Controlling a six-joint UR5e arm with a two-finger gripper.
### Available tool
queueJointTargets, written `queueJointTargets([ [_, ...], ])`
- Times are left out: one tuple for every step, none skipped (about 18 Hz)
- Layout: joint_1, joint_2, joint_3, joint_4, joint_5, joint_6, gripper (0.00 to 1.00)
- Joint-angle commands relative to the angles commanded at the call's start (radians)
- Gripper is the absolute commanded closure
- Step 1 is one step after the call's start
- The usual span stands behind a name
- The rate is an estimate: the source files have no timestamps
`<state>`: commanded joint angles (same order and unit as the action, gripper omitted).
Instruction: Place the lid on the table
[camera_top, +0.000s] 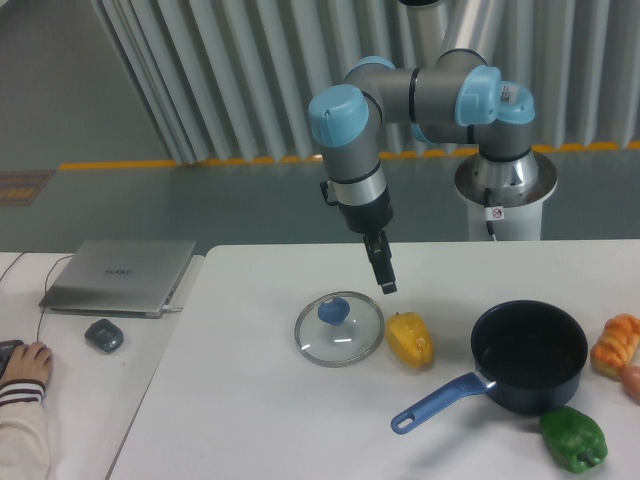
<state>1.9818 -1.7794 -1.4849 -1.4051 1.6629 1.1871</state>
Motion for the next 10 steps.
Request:
queueJointTargets([
  [0.009,0.005,-0.002,-0.008,-0.005,0.011,0.00],
  [0.014,0.011,0.000,-0.018,-0.011,0.022,0.00],
  [0.026,0.014,0.000,-0.024,-0.014,0.034,0.00],
  [0.035,0.018,0.000,-0.025,-0.020,0.040,0.00],
  [0.041,0.026,-0.002,-0.026,-0.031,0.045,0.00],
  [0.051,0.028,-0.002,-0.026,-0.040,0.051,0.00],
  [0.060,0.029,-0.002,-0.031,-0.046,0.058,0.00],
  [0.063,0.037,-0.002,-0.038,-0.049,0.065,0.00],
  [0.065,0.038,-0.002,-0.040,-0.049,0.068,0.00],
  [0.065,0.038,-0.003,-0.040,-0.049,0.068,0.00],
])
